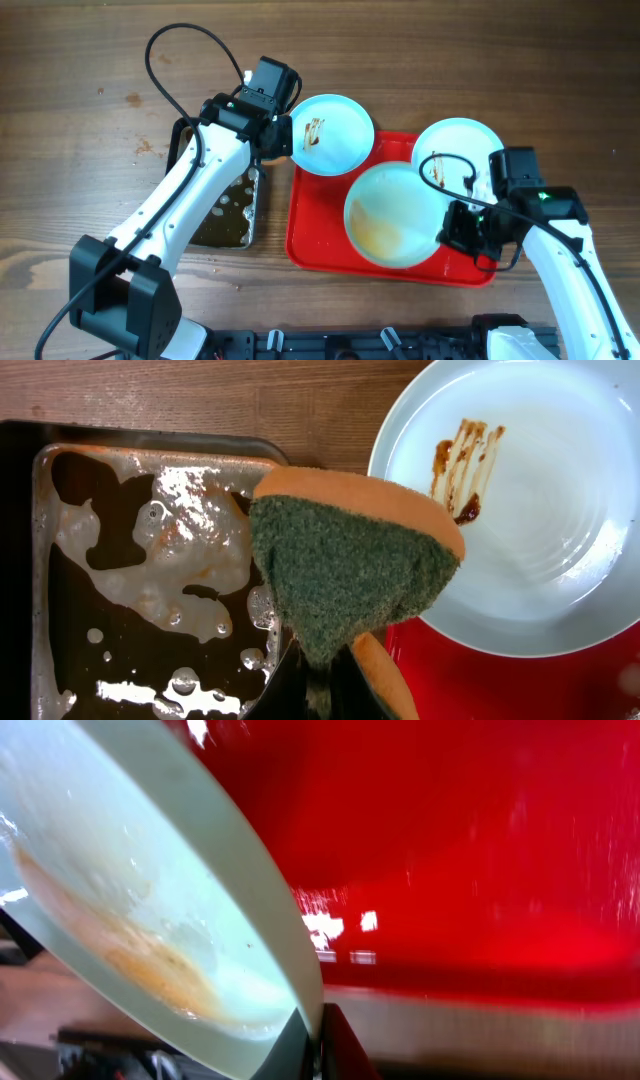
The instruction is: Clean dirty plates on tray and stack at the side
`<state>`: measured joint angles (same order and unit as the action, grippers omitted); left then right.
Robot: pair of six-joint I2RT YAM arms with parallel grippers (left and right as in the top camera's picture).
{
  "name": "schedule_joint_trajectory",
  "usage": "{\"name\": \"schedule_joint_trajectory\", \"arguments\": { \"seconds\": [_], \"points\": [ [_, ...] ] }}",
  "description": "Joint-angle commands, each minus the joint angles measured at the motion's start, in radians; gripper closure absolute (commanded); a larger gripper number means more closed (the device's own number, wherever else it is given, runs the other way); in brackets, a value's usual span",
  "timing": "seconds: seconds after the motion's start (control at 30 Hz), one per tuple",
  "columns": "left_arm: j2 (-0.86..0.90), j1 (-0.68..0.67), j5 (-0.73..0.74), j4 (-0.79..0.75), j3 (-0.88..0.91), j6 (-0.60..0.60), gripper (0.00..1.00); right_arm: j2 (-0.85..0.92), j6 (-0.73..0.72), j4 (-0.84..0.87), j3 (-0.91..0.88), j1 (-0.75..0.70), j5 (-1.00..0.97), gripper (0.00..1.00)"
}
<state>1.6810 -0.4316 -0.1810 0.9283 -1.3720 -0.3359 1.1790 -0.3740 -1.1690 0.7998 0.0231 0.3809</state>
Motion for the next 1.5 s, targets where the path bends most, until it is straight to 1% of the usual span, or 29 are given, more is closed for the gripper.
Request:
{"name": "schedule_joint_trajectory", "arguments": {
  "seconds": [0.0, 0.17, 0.23, 0.27, 0.37, 0.4, 0.47, 0.57, 0.6, 0.7, 0.8, 0.9, 0.97, 1.1, 1.17, 1.23, 1.37, 1.47],
  "points": [
    [-0.021, 0.003, 0.013, 0.008, -0.010, -0.016, 0.96, 0.004, -0.024, -0.083, 0.015, 0.018, 0.055, 0.96],
    [-0.021, 0.003, 0.014, 0.017, -0.010, -0.013, 0.96, 0.004, 0.014, -0.254, 0.015, 0.020, 0.054, 0.96],
    [-0.021, 0.003, 0.013, 0.016, -0.010, -0.009, 0.96, 0.004, 0.051, -0.325, 0.015, 0.020, 0.058, 0.96],
    [-0.021, 0.003, 0.013, 0.017, -0.010, -0.009, 0.96, 0.004, 0.079, -0.335, 0.018, 0.020, 0.085, 0.96],
    [-0.021, 0.003, 0.013, 0.016, -0.010, -0.009, 0.96, 0.007, 0.091, -0.342, 0.016, 0.020, 0.140, 0.96],
    [-0.021, 0.003, 0.013, 0.016, -0.010, -0.009, 0.96, 0.006, 0.103, -0.323, 0.016, 0.020, 0.142, 0.96],
    [-0.021, 0.003, 0.013, 0.016, -0.010, -0.009, 0.96, 0.007, 0.072, -0.286, 0.016, 0.020, 0.113, 0.96],
    [-0.021, 0.003, 0.013, 0.016, -0.010, -0.008, 0.96, 0.007, -0.069, -0.251, 0.016, 0.020, -0.087, 0.96],
    [-0.021, 0.003, 0.013, 0.016, -0.010, -0.008, 0.96, 0.007, -0.110, -0.237, 0.016, 0.020, -0.116, 0.96],
    [-0.021, 0.003, 0.013, 0.016, -0.010, 0.017, 0.96, 0.009, -0.127, -0.198, 0.016, 0.020, -0.049, 0.96],
    [-0.021, 0.003, 0.013, 0.020, -0.010, 0.017, 0.96, 0.009, -0.148, -0.163, 0.016, 0.020, -0.050, 0.96],
    [-0.021, 0.003, 0.013, 0.022, -0.010, 0.017, 0.96, 0.009, -0.150, -0.126, 0.017, 0.020, -0.075, 0.96],
    [-0.021, 0.003, 0.013, 0.024, -0.010, 0.017, 0.96, 0.009, -0.180, -0.089, 0.018, 0.020, -0.139, 0.96],
    [-0.036, 0.013, 0.012, 0.031, -0.010, 0.005, 0.96, 0.009, -0.180, -0.005, 0.026, 0.020, -0.127, 0.96],
    [-0.061, 0.038, 0.012, 0.028, -0.010, -0.045, 0.96, 0.009, -0.156, 0.029, 0.040, 0.020, -0.135, 0.96],
    [-0.111, 0.087, 0.021, 0.031, -0.010, -0.092, 0.96, 0.009, -0.099, 0.070, 0.063, 0.020, -0.136, 0.96],
    [-0.185, 0.205, 0.163, 0.053, -0.008, -0.091, 0.96, 0.009, -0.049, 0.087, 0.137, 0.020, -0.233, 0.96],
    [-0.182, 0.261, 0.216, 0.110, 0.005, -0.078, 0.96, 0.009, -0.014, 0.064, 0.199, 0.020, -0.314, 0.95]
  ]
}}
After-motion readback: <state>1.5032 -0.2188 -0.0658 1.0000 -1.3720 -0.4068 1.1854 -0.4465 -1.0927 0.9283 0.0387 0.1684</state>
